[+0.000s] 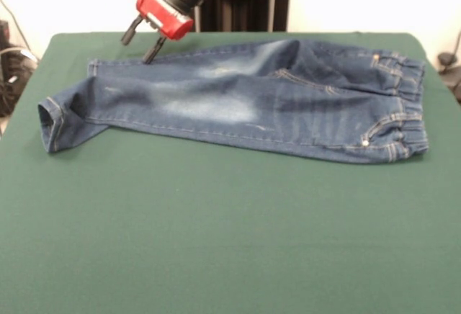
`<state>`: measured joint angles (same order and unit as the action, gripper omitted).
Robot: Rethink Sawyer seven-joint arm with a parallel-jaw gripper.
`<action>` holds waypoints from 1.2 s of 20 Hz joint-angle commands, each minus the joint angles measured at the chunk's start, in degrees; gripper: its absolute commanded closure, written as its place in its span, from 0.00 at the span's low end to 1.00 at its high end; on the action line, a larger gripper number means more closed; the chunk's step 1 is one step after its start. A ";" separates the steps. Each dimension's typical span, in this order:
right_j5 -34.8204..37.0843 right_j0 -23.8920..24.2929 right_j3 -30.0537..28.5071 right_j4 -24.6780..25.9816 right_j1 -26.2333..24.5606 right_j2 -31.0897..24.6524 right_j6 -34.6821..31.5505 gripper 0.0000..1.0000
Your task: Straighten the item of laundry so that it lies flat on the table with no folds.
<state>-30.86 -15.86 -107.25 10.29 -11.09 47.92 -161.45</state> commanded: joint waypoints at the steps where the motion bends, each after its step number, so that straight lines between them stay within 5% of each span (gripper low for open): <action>1: -6.48 -0.03 8.78 -7.92 -6.73 -8.94 -1.27 0.00; 9: -10.02 -2.21 10.16 -18.25 -14.08 -3.14 1.36 0.00; 24: -12.34 -1.45 10.41 -18.23 -15.37 0.99 3.06 0.00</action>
<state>-41.46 -18.49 -107.32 -2.30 -23.19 53.72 -161.46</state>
